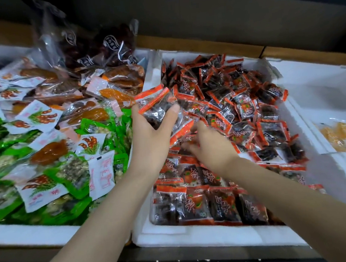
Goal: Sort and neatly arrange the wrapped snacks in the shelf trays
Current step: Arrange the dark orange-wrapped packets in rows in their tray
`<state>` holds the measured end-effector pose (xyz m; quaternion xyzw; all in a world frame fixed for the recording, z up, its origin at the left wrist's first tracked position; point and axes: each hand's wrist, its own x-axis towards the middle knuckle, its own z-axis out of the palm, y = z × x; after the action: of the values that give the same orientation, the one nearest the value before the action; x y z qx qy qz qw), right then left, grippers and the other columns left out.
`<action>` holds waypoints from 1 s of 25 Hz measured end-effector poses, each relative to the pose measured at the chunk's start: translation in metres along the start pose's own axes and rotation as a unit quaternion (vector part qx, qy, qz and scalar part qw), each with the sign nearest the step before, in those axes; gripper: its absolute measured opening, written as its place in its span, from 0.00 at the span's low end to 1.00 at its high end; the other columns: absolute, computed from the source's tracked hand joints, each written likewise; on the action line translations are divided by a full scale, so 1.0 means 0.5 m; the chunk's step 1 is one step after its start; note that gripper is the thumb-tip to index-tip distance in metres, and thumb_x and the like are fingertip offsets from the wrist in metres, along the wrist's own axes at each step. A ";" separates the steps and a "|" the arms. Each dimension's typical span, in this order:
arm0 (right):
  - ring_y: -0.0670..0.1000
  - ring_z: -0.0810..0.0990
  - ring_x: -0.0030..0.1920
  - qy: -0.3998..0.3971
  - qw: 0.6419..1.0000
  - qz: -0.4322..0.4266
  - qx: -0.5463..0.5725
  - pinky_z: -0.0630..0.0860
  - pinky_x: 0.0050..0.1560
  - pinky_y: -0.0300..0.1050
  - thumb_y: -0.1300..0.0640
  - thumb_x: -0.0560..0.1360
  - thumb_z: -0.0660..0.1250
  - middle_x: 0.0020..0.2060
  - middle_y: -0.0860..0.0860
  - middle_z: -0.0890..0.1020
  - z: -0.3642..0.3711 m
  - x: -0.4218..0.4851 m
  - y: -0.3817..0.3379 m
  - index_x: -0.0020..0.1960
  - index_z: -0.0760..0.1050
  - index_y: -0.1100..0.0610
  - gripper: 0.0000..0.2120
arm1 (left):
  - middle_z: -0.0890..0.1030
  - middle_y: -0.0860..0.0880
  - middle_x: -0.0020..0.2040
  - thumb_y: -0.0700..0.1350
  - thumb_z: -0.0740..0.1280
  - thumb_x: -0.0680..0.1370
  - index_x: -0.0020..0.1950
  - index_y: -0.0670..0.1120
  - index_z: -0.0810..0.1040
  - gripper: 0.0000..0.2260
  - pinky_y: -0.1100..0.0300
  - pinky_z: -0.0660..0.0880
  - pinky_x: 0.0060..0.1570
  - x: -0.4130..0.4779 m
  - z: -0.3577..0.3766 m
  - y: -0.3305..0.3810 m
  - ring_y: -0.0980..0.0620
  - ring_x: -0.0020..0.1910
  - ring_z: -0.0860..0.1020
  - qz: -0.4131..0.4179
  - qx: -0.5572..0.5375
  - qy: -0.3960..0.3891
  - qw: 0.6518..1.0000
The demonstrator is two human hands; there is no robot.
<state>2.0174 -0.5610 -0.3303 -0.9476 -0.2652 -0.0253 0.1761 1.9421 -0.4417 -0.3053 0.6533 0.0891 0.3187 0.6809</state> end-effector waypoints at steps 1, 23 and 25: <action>0.54 0.73 0.59 0.010 0.999 -0.008 -0.035 0.71 0.59 0.49 0.48 0.76 0.65 0.58 0.54 0.75 -0.008 0.008 0.020 0.66 0.62 0.56 0.24 | 0.73 0.42 0.67 0.70 0.70 0.64 0.72 0.45 0.64 0.45 0.42 0.69 0.66 0.004 0.005 -0.005 0.43 0.67 0.71 -0.007 -0.006 -0.008 1.000; 0.44 0.78 0.44 0.083 0.982 -0.146 0.084 0.76 0.49 0.38 0.61 0.74 0.69 0.47 0.48 0.79 -0.048 -0.050 0.077 0.51 0.79 0.55 0.07 | 0.80 0.53 0.55 0.49 0.70 0.75 0.60 0.52 0.70 0.16 0.52 0.74 0.61 -0.007 0.015 -0.050 0.57 0.55 0.78 0.007 -0.013 -0.059 0.998; 0.42 0.75 0.49 -0.047 0.980 -0.190 0.042 0.72 0.56 0.39 0.56 0.72 0.71 0.49 0.47 0.78 -0.018 -0.072 0.065 0.50 0.80 0.54 0.07 | 0.80 0.53 0.54 0.52 0.71 0.72 0.59 0.52 0.70 0.18 0.50 0.74 0.61 -0.008 0.017 -0.050 0.57 0.54 0.79 0.008 -0.012 -0.051 0.999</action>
<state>2.0038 -0.6079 -0.3376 -0.8718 -0.4494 -0.0024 0.1948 1.9515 -0.4495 -0.3291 0.6611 0.0453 0.2916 0.6898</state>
